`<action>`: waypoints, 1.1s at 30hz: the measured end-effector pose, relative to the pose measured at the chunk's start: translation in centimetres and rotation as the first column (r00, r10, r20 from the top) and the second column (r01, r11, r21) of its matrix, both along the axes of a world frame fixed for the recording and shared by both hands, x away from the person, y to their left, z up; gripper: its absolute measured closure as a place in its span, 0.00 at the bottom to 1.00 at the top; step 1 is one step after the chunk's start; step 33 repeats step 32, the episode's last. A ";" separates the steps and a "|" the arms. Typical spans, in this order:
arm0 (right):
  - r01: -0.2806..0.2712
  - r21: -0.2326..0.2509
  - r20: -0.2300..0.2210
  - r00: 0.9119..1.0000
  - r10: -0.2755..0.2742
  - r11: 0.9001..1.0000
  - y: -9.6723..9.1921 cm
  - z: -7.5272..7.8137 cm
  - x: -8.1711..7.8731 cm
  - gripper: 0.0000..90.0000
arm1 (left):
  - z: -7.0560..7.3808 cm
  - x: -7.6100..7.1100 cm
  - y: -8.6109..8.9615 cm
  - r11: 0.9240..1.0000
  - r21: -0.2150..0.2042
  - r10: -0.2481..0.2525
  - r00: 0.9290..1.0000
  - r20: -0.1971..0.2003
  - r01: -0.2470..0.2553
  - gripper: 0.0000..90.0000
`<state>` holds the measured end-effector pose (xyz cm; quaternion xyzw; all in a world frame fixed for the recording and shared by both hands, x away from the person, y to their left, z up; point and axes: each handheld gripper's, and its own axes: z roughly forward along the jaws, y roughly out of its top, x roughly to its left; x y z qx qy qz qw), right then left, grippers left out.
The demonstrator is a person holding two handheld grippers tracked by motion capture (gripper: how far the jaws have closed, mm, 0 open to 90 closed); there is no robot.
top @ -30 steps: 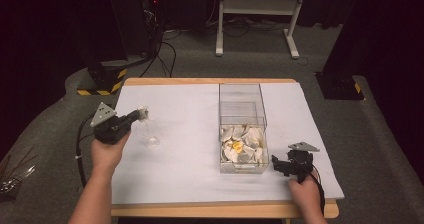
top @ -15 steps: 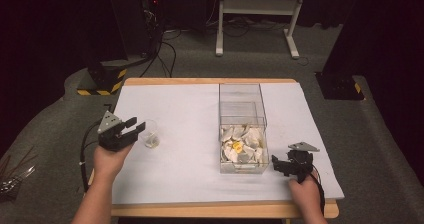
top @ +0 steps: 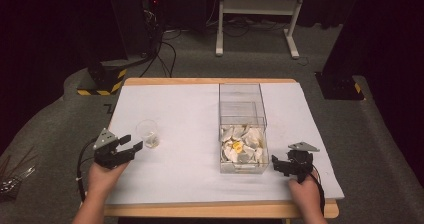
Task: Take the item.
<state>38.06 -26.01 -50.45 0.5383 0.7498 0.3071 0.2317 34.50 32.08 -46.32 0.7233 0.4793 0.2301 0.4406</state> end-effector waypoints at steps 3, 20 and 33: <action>0.000 0.000 0.000 1.000 0.000 1.000 0.0 0.0 0.0 0.12 | -1.4 -0.4 0.4 1.000 0.012 0.010 0.999 -0.035 -0.009 0.44; 0.000 -0.001 0.000 1.000 0.000 1.000 0.0 0.0 0.0 0.12 | -4.4 -1.9 -0.7 0.983 0.174 0.080 0.988 -0.133 -0.056 0.35; 0.001 -0.002 -0.001 1.000 -0.001 1.000 0.0 0.0 0.0 0.12 | -4.5 -1.9 -0.7 0.983 0.172 0.082 0.988 -0.129 -0.059 0.35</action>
